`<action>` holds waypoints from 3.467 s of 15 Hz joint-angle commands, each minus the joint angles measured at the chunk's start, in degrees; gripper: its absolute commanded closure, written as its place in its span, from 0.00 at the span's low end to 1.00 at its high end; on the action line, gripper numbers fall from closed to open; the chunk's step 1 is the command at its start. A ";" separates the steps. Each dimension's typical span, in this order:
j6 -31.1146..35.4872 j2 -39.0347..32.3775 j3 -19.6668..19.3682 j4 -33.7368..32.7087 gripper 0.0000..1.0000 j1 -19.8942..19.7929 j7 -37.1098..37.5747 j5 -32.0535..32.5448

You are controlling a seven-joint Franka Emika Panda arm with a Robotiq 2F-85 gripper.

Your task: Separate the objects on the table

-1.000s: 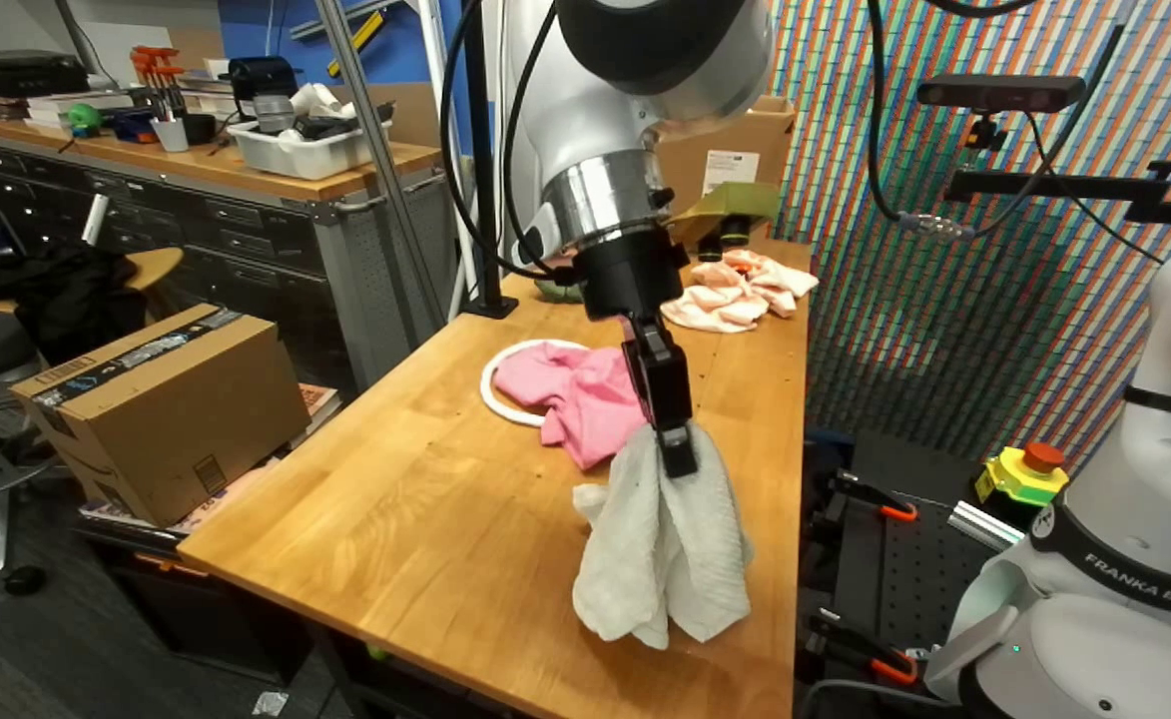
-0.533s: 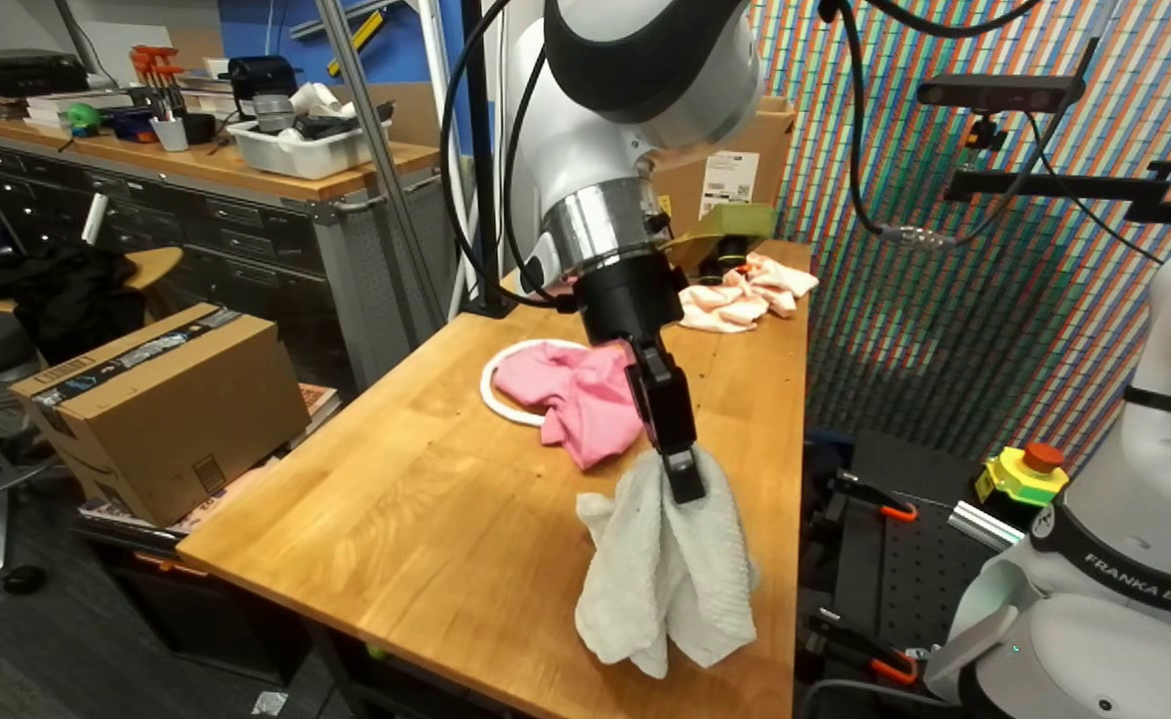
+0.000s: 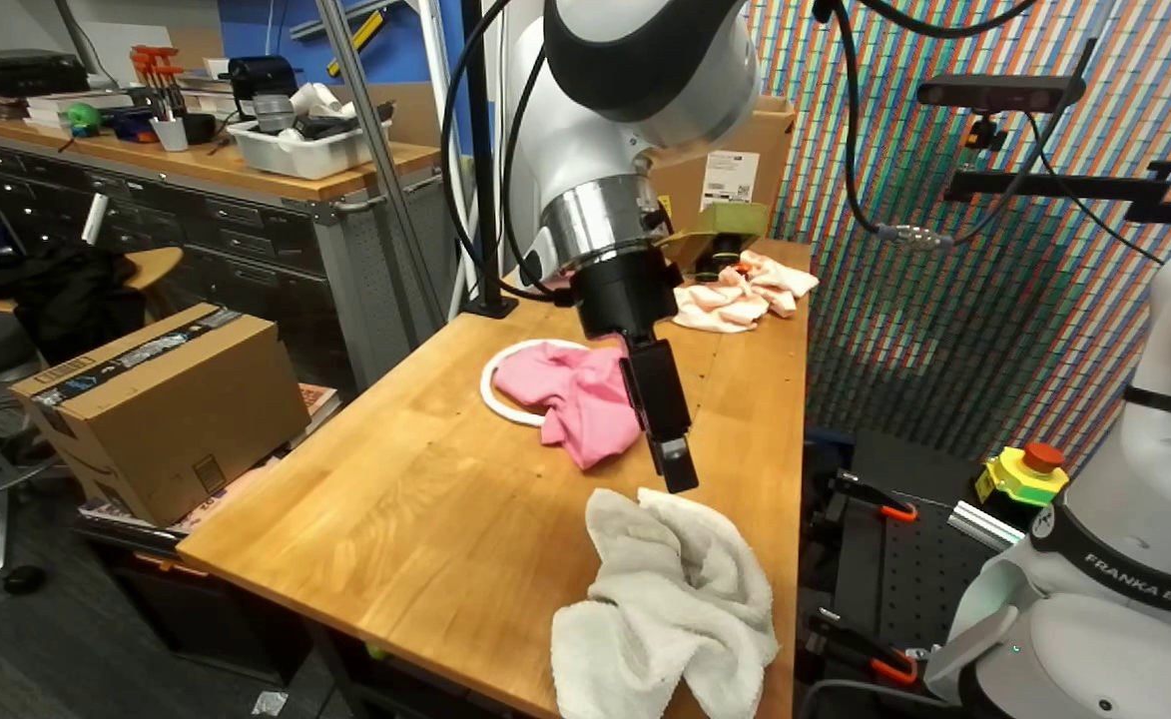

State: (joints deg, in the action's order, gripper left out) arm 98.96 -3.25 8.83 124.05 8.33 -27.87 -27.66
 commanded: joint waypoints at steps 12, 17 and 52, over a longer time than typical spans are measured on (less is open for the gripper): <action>37.51 -4.29 -3.92 2.15 0.00 -1.28 23.75 37.93; 45.30 -9.29 -8.94 -0.14 0.00 -0.51 42.72 54.40; 41.53 -24.55 -9.94 -13.21 0.00 -6.32 40.25 25.81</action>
State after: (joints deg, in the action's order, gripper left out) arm 142.16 -26.88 -1.97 112.65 3.02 14.48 0.15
